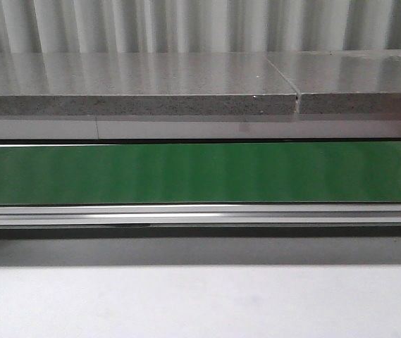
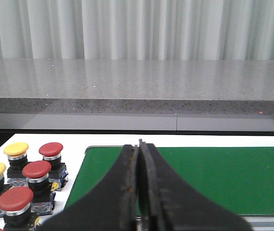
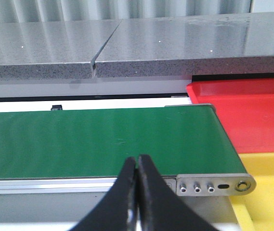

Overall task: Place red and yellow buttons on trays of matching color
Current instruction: 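Move the left gripper down toward the red push-buttons on the table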

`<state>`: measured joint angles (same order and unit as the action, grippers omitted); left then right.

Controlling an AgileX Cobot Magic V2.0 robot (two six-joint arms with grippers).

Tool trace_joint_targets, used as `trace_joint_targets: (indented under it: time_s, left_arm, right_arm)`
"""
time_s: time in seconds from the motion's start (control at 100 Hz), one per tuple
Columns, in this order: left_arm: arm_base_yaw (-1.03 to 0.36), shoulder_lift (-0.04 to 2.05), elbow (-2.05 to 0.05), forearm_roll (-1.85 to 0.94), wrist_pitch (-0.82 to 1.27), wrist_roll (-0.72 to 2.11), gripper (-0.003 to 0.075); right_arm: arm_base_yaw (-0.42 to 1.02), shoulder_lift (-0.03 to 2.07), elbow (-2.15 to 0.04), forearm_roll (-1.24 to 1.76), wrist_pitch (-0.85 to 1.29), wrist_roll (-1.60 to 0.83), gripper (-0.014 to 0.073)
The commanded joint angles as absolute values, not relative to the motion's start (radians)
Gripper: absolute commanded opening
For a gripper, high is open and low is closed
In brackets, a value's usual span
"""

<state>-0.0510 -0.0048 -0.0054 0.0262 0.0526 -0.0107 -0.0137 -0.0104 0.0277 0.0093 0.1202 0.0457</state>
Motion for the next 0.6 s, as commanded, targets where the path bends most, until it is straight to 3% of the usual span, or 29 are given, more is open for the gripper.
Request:
trace_joint_targets:
  time_s: [0.0,0.59]
  left_arm:
    - [-0.055,-0.043,0.045,0.026,-0.020,-0.012,-0.0021]
    - [-0.055,-0.037,-0.026,0.016,-0.010,-0.012,-0.0021]
  right_arm:
    - [-0.020,-0.019,0.012,0.000,0.034,0.043,-0.0068]
    - [-0.020,-0.019,0.012,0.000,0.034,0.043,-0.0068]
